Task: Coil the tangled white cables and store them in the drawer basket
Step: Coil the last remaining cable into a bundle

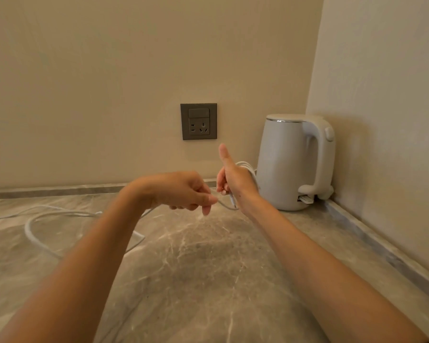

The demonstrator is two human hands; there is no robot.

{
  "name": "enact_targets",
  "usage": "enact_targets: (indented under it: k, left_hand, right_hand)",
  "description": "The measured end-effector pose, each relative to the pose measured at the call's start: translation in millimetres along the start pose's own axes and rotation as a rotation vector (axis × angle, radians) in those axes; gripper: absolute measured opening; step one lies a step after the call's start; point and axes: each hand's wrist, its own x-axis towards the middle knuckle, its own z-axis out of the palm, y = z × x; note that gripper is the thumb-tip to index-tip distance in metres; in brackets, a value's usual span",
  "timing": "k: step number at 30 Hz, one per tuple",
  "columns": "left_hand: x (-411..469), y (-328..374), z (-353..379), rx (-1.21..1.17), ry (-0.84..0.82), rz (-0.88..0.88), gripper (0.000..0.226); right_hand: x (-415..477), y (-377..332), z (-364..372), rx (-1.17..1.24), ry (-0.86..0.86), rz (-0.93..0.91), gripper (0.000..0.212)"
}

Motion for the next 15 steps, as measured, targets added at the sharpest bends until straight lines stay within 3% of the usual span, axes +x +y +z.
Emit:
enact_targets:
  k: [3,5,11,15]
  left_hand:
    - [-2.3,-2.2,-5.0,-0.054,0.151,0.026,0.031]
    - [-1.7,-3.6,-6.4,-0.089,0.277,0.031,0.029]
    - [5.8,-6.8,-5.5,-0.086,0.534,0.089,0.032]
    - [10.4,-6.3,-4.0,-0.075,0.634,0.155,0.032]
  right_hand:
    - [1.0,2.4,1.1,-0.079,-0.116,0.062,0.081]
    - [1.3,3.1,3.0,-0.075,-0.281,0.117,0.088]
    - [-2.1,6.6,0.1,0.098,-0.836,0.224,0.100]
    - [-7.2,6.0,1.6,0.339,-1.097,0.247,0.101]
